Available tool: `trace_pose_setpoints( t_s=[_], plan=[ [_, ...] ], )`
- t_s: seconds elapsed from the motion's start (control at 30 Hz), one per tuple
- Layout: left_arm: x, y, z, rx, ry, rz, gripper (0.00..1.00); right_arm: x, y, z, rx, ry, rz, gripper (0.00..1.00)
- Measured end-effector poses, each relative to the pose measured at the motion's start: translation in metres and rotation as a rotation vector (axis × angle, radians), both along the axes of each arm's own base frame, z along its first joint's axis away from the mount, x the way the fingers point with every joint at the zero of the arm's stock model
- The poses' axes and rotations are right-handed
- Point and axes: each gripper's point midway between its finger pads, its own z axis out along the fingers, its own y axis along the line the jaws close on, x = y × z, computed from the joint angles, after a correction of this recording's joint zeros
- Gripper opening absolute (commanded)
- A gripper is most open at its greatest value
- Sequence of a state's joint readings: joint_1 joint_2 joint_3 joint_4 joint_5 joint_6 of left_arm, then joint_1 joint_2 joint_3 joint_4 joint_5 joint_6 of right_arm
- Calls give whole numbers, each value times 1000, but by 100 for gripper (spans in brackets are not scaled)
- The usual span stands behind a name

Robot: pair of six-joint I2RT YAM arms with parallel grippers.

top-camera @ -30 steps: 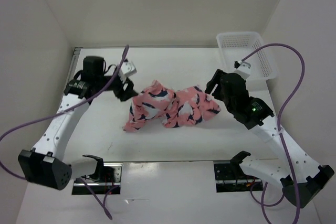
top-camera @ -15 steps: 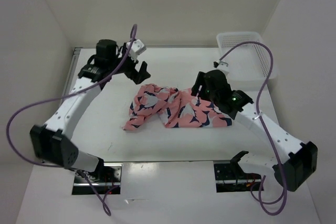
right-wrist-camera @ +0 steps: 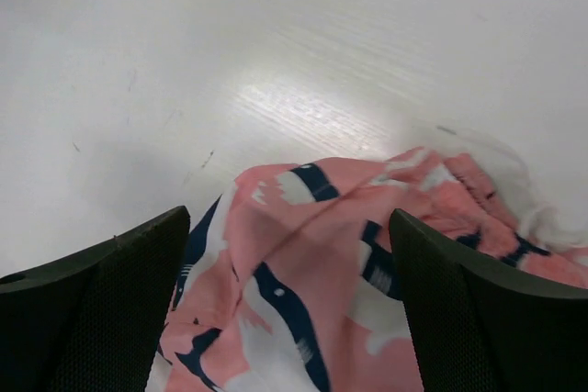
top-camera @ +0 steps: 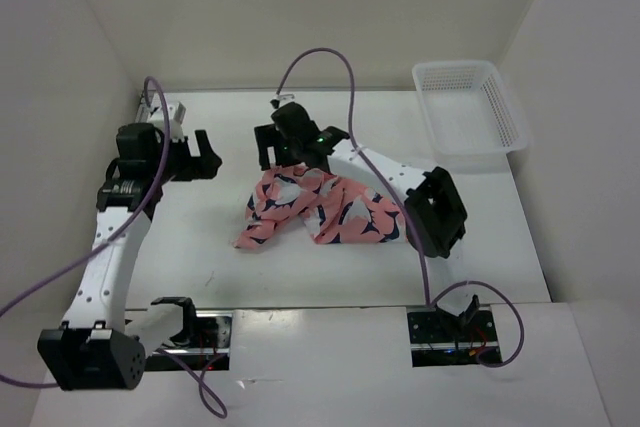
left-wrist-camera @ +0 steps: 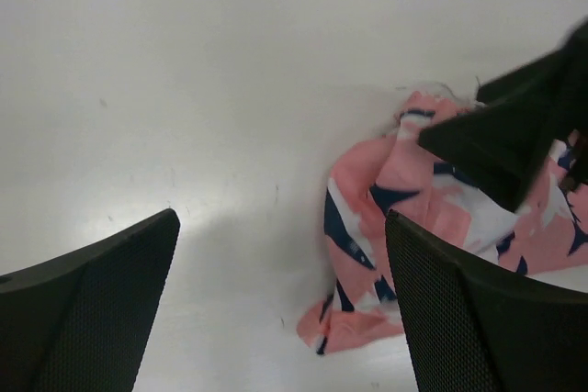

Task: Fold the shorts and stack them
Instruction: Move the shorts to the center of the board, then flatten the shorts out

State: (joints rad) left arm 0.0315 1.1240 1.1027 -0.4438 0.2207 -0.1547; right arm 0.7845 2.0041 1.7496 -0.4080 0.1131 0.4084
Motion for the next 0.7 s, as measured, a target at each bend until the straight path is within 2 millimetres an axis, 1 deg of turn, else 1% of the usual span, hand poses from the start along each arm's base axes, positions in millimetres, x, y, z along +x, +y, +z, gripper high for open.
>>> trace_pose_setpoints(
  t_s=[0.03, 0.07, 0.1, 0.17, 0.27, 0.3, 0.37, 0.43, 0.47, 0.5, 0.57, 0.63, 0.7],
  plan=[
    [-12, 3, -5, -16, 6, 22, 99, -2, 9, -5, -11, 5, 18, 94],
    [-24, 1, -13, -36, 27, 27, 99, -4, 17, -12, -25, 12, 33, 96],
    [-32, -1, -20, -52, 45, 27, 99, -7, 25, -20, -43, 22, 46, 96],
    [-47, -6, -38, -77, 109, 23, 99, -6, 35, -35, -86, 40, 52, 96],
    [-55, -9, -49, -101, 162, 25, 99, -3, 49, -63, -143, 71, 49, 96],
    [-55, -9, -49, -103, 166, 25, 99, -3, 49, -73, -165, 82, 44, 96],
    [-56, -11, -49, -108, 166, 16, 99, -4, 43, -96, -224, 110, 25, 96],
    [-56, -14, -48, -118, 167, -3, 99, -4, 34, -109, -279, 129, 2, 97],
    [-57, -17, -49, -122, 171, -16, 99, -3, 28, -111, -306, 128, -15, 97],
    [-58, -20, -49, -125, 177, -31, 99, -3, 22, -113, -333, 127, -31, 100],
    [-61, -26, -52, -121, 195, -69, 99, 0, 12, -108, -365, 107, -68, 100],
    [-66, -35, -55, -112, 219, -127, 99, 3, 5, -97, -380, 82, -94, 100],
    [-69, -44, -54, -106, 234, -183, 99, 4, -2, -80, -383, 54, -118, 100]
  ],
)
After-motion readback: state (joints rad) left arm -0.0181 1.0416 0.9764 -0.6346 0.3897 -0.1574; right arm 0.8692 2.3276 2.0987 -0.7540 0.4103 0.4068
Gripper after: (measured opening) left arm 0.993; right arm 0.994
